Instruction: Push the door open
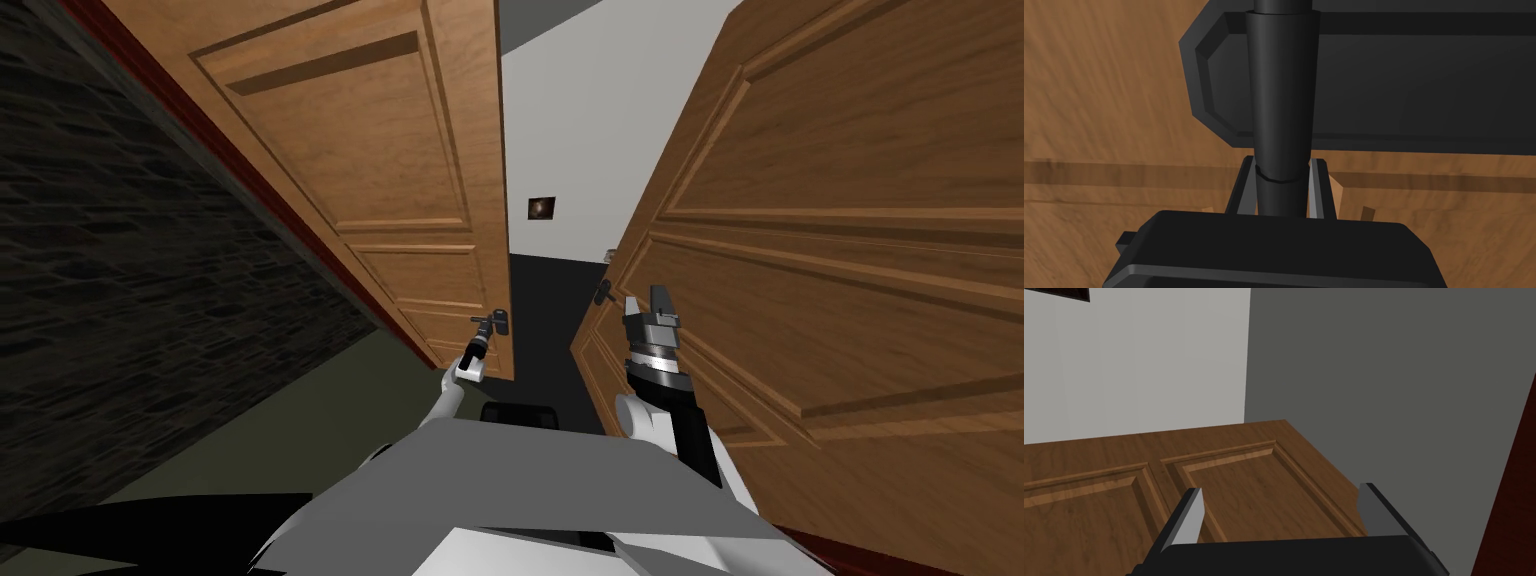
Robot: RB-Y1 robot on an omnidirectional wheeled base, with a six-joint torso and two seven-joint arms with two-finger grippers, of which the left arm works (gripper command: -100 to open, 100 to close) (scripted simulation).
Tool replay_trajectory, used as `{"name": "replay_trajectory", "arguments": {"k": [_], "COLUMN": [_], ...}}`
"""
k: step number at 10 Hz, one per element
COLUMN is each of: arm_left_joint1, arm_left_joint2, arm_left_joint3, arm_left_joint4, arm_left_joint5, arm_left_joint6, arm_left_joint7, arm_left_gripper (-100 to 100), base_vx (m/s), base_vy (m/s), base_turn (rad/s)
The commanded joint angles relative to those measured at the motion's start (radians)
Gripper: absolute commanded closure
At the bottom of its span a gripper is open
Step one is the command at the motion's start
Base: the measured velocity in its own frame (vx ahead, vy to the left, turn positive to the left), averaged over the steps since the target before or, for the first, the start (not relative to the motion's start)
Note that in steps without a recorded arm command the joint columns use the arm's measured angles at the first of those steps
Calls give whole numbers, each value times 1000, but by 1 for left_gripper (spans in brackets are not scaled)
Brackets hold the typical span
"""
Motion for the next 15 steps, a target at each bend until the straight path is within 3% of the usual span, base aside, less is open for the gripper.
{"name": "replay_trajectory", "arguments": {"k": [1, 15], "arm_left_joint1": [-3, -33], "arm_left_joint2": [8, -13], "arm_left_joint3": [28, 195], "arm_left_joint4": [-7, 38], "arm_left_joint5": [3, 18], "arm_left_joint6": [3, 11], "arm_left_joint7": [-4, -38], "arm_left_gripper": [100, 100], "base_vx": [92, 139], "base_vy": [-84, -116], "base_turn": [47, 74]}}
